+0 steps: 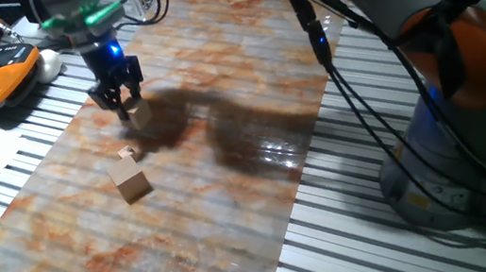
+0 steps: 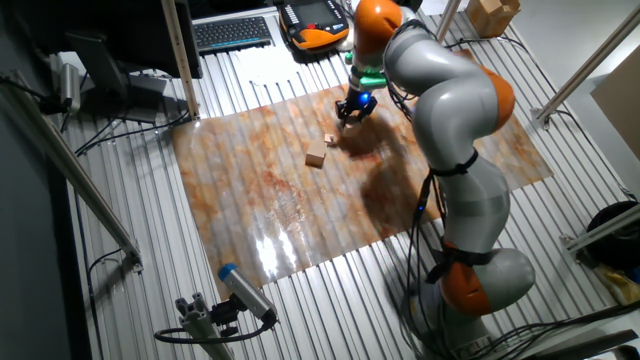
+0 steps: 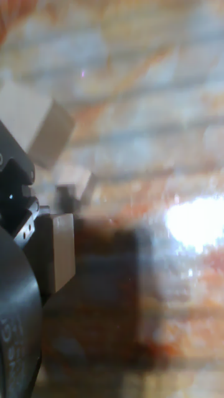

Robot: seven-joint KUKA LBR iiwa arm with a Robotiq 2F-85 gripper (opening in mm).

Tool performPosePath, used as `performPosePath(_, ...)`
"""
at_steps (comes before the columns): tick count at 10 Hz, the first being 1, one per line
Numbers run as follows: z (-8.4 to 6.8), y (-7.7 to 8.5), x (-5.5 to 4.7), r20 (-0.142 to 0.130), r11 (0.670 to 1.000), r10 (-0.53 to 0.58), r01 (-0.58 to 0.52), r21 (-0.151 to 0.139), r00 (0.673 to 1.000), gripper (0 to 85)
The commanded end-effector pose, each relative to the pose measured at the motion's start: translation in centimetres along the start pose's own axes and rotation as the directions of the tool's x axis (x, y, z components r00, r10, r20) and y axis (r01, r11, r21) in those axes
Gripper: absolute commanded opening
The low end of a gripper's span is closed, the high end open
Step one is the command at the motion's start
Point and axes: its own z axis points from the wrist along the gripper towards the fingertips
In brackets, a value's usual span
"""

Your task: Pick up the small block on the left and move it to the right

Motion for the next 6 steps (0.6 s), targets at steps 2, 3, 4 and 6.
performPosePath(2, -1.6, 1.0, 0.9, 0.028, 0.999, 0.043, -0.042, -0.032, 0.999, 0.0)
performPosePath(3, -1.5, 1.4, 1.3, 0.039, 0.997, 0.061, -0.060, -0.044, 0.997, 0.0)
performPosePath(4, -1.6, 1.6, 1.7, 0.041, 0.997, 0.069, -0.067, -0.041, 0.997, 0.0)
performPosePath(6, -1.8, 1.9, 2.5, 0.052, 0.996, 0.089, -0.087, -0.034, 0.995, 0.0)
